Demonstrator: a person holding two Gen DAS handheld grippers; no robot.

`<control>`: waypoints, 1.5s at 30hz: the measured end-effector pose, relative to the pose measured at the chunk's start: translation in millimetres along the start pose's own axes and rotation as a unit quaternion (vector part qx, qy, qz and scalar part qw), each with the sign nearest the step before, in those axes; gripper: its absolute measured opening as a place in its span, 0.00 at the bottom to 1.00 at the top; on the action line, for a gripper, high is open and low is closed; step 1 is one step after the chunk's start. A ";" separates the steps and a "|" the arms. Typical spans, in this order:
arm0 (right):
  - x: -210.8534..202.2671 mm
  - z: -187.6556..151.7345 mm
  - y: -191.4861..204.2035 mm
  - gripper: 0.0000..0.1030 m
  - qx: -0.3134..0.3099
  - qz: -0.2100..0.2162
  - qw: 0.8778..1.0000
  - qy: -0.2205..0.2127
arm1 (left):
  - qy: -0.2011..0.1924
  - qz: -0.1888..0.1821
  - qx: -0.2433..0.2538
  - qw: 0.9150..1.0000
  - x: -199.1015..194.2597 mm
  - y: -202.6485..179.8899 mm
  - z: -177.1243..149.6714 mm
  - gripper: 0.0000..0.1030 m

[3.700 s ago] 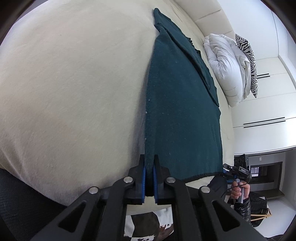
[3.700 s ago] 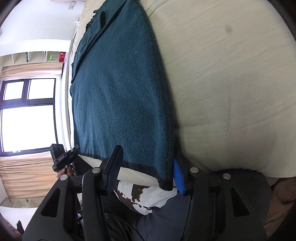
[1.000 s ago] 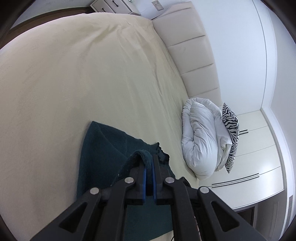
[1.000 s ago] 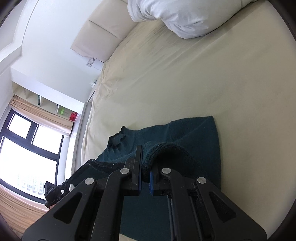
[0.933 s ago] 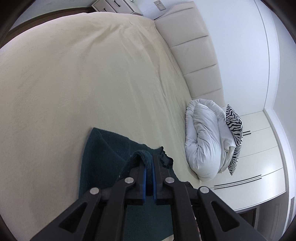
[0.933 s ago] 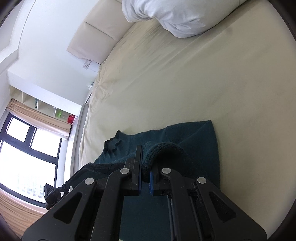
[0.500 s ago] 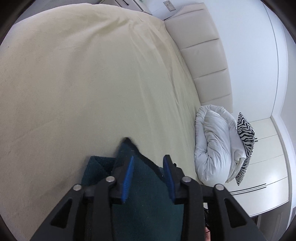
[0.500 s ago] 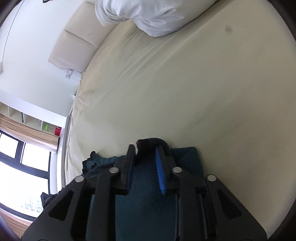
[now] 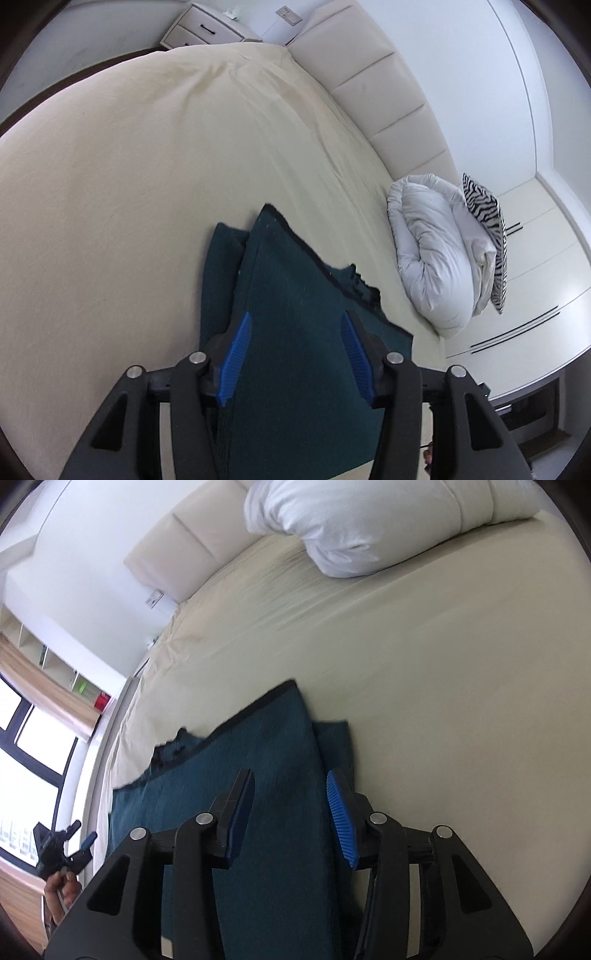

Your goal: Fold small clothes

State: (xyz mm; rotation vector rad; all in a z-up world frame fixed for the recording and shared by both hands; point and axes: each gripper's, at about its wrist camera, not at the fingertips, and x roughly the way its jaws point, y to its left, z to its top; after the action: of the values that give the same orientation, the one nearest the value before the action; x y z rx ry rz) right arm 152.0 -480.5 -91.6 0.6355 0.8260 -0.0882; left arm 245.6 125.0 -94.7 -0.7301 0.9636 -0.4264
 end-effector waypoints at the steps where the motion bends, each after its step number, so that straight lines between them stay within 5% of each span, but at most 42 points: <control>1: -4.3 -9.7 1.8 0.39 -0.013 -0.001 1.000 0.002 | -0.002 0.007 0.012 1.000 -2.5 -2.6 -8.0 0.51; 13: -47.5 -99.7 -3.6 0.39 -0.076 -0.039 0.996 0.013 | -0.007 0.070 0.099 0.993 -16.0 -9.8 -66.4 0.51; 18: -46.6 -107.4 -5.3 0.39 -0.073 -0.043 0.996 0.028 | -0.011 0.084 0.122 0.989 -15.8 -9.3 -76.6 0.49; 23: -52.5 -108.3 1.7 0.33 -0.092 -0.050 0.994 0.013 | -0.018 0.101 0.139 0.985 -18.6 -9.7 -81.0 0.30; 24: -52.6 -109.1 4.3 0.21 -0.101 -0.055 0.993 0.013 | -0.020 0.105 0.143 0.984 -19.0 -9.8 -81.6 0.24; 29: -54.8 -108.9 11.7 0.06 -0.123 -0.085 0.989 0.007 | -0.012 0.118 0.156 0.981 -16.0 -7.6 -85.8 0.07; 45: -62.2 -114.4 3.7 0.05 -0.104 -0.081 0.991 0.009 | -0.008 0.107 0.146 0.983 -24.5 6.7 -94.0 0.02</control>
State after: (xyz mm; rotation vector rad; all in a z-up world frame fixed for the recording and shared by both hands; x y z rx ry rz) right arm 35.3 -423.9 -103.4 0.3733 0.8900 -0.1434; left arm 152.5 110.4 -119.4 -0.3593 0.9290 -0.3631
